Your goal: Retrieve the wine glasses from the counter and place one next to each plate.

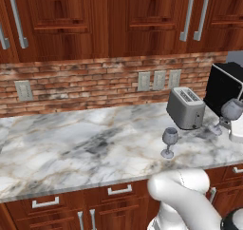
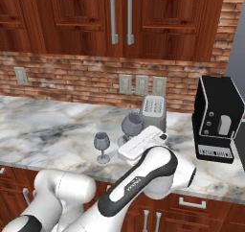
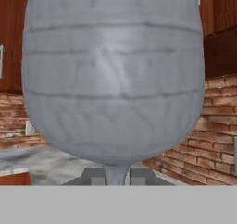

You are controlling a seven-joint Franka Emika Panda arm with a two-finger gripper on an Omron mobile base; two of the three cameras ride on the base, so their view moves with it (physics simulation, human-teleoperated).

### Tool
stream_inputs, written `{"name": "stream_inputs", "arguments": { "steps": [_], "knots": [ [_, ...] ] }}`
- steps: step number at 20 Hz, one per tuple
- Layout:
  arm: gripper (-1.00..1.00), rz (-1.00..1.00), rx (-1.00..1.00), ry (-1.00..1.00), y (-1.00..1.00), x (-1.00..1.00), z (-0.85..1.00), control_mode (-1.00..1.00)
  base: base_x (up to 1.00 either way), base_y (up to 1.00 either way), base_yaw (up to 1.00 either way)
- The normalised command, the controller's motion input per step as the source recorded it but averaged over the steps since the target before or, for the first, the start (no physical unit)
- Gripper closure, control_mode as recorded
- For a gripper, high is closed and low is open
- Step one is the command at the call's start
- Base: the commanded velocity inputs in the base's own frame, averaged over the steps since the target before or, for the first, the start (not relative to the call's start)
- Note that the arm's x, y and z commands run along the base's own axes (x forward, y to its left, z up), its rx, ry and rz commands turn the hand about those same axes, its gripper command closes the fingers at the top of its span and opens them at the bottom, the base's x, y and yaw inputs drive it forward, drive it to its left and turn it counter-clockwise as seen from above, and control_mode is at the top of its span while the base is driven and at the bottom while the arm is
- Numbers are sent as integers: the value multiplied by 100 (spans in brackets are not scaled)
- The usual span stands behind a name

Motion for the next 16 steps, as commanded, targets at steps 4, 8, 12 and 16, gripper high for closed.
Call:
{"name": "stream_inputs", "arguments": {
  "steps": [4,8,12,16],
  "knots": [
    [100,15,0,0,61,-65,100,-100,0,0,0],
    [100,15,-3,-2,91,-51,100,-100,0,0,0],
    [100,12,-1,-6,85,-56,100,-100,0,0,0],
    [100,17,0,-9,81,-88,87,-100,0,0,0]
  ]
}}
